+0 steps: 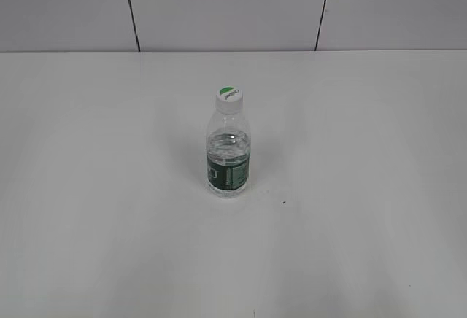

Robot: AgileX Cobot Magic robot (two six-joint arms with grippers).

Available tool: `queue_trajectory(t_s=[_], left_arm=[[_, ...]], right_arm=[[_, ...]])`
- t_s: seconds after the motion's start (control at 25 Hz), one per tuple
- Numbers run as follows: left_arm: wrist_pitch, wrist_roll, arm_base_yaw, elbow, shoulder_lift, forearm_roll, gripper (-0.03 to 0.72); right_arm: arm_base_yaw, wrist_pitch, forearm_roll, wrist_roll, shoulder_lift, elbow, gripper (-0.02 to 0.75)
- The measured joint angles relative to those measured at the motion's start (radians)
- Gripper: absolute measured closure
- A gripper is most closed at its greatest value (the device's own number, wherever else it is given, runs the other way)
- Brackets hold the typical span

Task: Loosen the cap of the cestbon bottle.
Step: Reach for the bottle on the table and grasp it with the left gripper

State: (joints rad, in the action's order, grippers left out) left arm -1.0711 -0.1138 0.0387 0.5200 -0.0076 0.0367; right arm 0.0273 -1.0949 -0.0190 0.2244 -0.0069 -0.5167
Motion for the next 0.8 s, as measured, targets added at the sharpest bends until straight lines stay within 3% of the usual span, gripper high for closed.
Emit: queue_trajectory(t_s=[0.8], left_arm=[[0.000,0.000,0.000,0.000,0.000,0.000,0.445]], right_arm=[[0.000,0.000,0.000,0.000,0.000,0.000,0.253]])
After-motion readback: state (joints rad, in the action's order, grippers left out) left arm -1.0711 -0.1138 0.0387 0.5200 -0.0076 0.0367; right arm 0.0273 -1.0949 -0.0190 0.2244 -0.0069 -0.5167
